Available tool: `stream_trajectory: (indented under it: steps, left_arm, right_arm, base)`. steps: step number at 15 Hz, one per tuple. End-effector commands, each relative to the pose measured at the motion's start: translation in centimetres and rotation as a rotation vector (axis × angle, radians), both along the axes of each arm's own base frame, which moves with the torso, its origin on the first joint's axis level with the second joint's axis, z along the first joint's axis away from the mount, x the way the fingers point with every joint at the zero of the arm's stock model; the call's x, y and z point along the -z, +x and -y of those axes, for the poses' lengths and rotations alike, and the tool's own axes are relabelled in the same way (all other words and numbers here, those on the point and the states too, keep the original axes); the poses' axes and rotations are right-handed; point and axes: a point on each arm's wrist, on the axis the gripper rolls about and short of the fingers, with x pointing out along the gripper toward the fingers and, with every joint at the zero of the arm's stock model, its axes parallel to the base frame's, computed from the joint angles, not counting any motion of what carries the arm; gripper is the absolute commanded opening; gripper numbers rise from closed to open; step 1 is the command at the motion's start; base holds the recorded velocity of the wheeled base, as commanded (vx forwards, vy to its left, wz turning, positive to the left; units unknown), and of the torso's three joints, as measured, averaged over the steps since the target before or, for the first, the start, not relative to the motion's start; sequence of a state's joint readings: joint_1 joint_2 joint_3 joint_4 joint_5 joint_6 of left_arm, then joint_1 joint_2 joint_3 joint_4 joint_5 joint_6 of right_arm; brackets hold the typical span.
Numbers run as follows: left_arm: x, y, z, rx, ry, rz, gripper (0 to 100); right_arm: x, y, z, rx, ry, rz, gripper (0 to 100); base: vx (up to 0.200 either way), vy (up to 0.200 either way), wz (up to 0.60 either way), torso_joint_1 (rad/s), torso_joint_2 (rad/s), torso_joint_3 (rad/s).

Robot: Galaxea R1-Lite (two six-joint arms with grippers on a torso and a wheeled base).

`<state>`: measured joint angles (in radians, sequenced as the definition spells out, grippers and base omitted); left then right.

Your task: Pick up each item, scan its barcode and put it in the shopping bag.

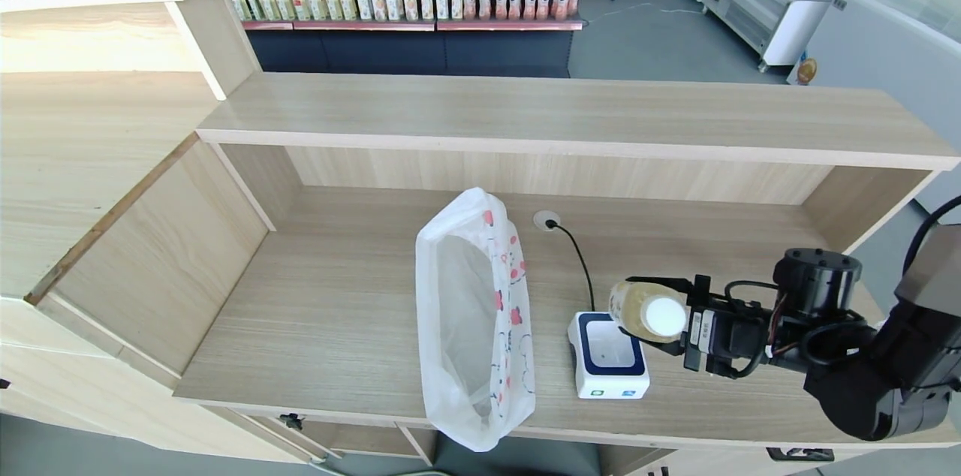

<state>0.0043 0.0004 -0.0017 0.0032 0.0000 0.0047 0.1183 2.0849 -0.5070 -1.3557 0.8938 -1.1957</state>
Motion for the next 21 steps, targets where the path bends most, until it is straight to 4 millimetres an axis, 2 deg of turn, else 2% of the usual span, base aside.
stream_trajectory:
  steps: [1, 9, 13, 21]
  left_arm:
    - [0.0, 0.0, 0.0, 0.0, 0.0, 0.0, 100]
    - [0.0, 0.0, 0.0, 0.0, 0.0, 0.0, 100]
    - [0.0, 0.0, 0.0, 0.0, 0.0, 0.0, 100]
    - [0.0, 0.0, 0.0, 0.0, 0.0, 0.0, 100]
  right_arm:
    - [1.3, 0.5, 0.0, -0.015, -0.006, -0.024, 0]
    - [2.6, 2.1, -0.5, -0.04, -0.013, 0.006, 0]
    - [3.3, 2.4, -1.2, -0.059, -0.008, 0.025, 0]
    - [3.2, 2.4, -1.3, -0.061, -0.004, 0.024, 0]
  base:
    - [0.0, 0.0, 0.0, 0.0, 0.0, 0.0]
    - [0.0, 0.0, 0.0, 0.0, 0.0, 0.0]
    - [0.0, 0.0, 0.0, 0.0, 0.0, 0.0]
    - [0.0, 0.0, 0.0, 0.0, 0.0, 0.0]
